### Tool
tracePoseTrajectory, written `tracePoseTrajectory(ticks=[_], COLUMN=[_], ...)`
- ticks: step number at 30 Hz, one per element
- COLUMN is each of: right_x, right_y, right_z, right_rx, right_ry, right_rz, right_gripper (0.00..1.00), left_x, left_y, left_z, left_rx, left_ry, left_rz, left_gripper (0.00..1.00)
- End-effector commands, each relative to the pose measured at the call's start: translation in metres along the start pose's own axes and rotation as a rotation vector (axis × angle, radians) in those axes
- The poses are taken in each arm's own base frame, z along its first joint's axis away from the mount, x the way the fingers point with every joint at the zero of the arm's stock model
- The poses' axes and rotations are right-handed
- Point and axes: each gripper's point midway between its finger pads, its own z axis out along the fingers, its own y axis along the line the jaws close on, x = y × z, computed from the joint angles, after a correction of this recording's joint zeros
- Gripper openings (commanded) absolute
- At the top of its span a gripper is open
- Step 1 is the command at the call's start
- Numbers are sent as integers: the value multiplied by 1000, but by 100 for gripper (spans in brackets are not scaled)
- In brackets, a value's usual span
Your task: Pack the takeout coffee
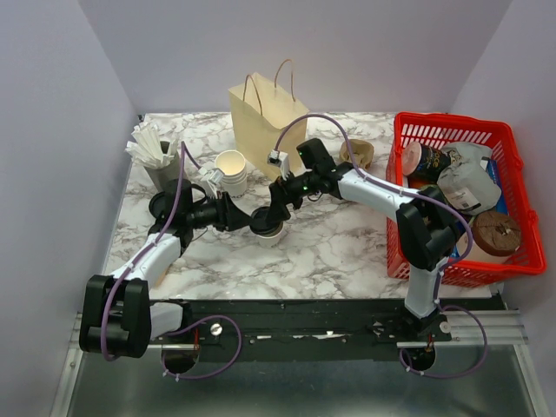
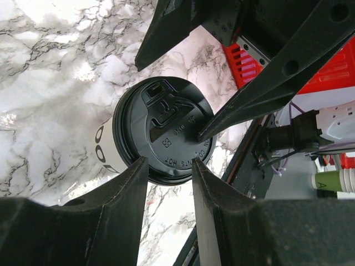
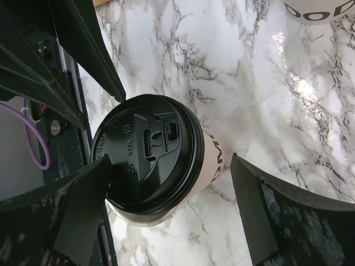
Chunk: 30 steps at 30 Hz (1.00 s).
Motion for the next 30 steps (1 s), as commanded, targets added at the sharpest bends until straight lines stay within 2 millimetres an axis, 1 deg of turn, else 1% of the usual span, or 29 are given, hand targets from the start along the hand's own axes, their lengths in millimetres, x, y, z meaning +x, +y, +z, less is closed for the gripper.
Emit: tracePoseTrajectory(ticks=[1,6,12,14,19,24,30], right_x=[2,6,8,9,10,10,12], right_y=[1,1,1,2,3,2,2], right_z=[-4,-6,-7,-8,-8,-8,-10], right_rx=[29,36,39,39,38,38,44], right_ry=[11,19,22,23,27,28,34], right_rz=[-51,-56,-58,-60,-64,-63,-60], right_gripper=[96,96,96,96,96,96,96], left_x=[-7,-14,-16,-17,-25,-24,-20], left_y=[-5,-4,10,11,6,0,-5], left_z=[1,2,3,6,16,24,22], left_rx=[22,11,-54,-53,-18,3,18], left_ry=[-24,-46,-57,-61,-73,-59,-40], left_rz=[40,58,71,79,109,132,147], left_gripper=[45,45,47,47,47,47,45])
